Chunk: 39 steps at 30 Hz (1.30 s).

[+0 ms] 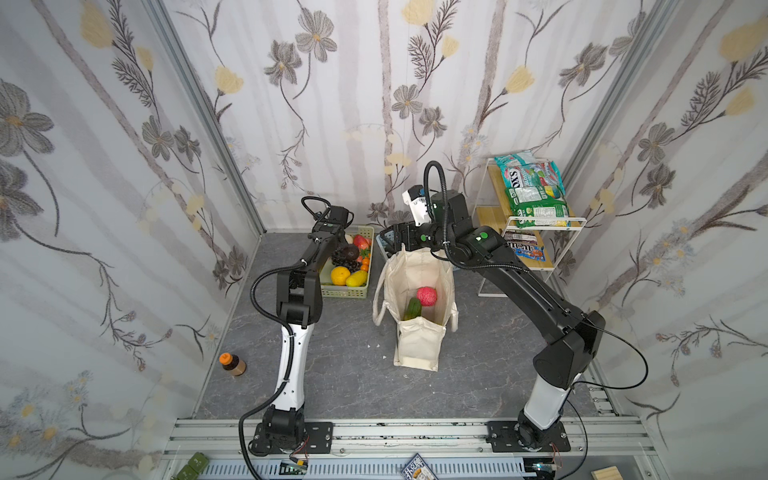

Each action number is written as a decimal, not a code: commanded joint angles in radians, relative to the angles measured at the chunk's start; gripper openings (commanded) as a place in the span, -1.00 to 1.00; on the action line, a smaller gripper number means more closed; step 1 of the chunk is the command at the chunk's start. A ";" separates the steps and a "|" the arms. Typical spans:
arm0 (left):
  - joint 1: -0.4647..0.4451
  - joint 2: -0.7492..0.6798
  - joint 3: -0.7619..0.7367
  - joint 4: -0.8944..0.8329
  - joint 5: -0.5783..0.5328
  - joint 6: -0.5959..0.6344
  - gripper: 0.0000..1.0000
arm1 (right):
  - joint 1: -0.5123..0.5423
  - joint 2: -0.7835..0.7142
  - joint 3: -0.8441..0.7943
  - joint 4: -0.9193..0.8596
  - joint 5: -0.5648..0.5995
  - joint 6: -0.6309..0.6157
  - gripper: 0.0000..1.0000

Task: Place the food into the grocery bag and tie it
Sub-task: 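Close the left gripper on the red-yellow peach and lift it from the basket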

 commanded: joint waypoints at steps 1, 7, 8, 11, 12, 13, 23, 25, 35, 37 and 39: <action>0.005 0.007 0.010 0.007 -0.024 -0.009 0.32 | -0.001 -0.010 -0.008 0.033 -0.019 -0.010 0.80; 0.005 0.005 0.011 0.007 -0.008 -0.013 0.17 | 0.000 -0.022 -0.031 0.033 -0.019 -0.011 0.80; 0.005 0.001 0.009 0.007 -0.005 -0.011 0.16 | -0.001 -0.025 -0.036 0.032 -0.019 -0.011 0.80; 0.005 -0.008 0.002 0.012 0.001 -0.002 0.15 | 0.000 -0.028 -0.044 0.034 -0.017 -0.011 0.80; 0.005 -0.012 0.002 0.012 0.005 -0.001 0.15 | 0.000 -0.029 -0.045 0.034 -0.018 -0.012 0.80; 0.005 -0.016 0.002 0.012 0.010 0.000 0.15 | 0.000 -0.029 -0.045 0.034 -0.017 -0.012 0.80; -0.001 -0.071 -0.028 0.023 0.049 0.014 0.14 | 0.000 -0.027 -0.048 0.038 -0.021 -0.012 0.80; -0.006 -0.089 -0.038 0.025 0.059 0.018 0.14 | -0.001 -0.027 -0.051 0.039 -0.019 -0.011 0.80; -0.044 -0.243 -0.201 0.103 0.104 0.048 0.13 | -0.005 -0.027 -0.051 0.023 -0.032 -0.024 0.80; -0.054 -0.280 -0.232 0.118 0.103 0.055 0.13 | -0.006 -0.028 -0.053 0.017 -0.032 -0.028 0.80; -0.064 -0.318 -0.271 0.145 0.104 0.058 0.13 | -0.006 -0.030 -0.053 0.012 -0.036 -0.033 0.80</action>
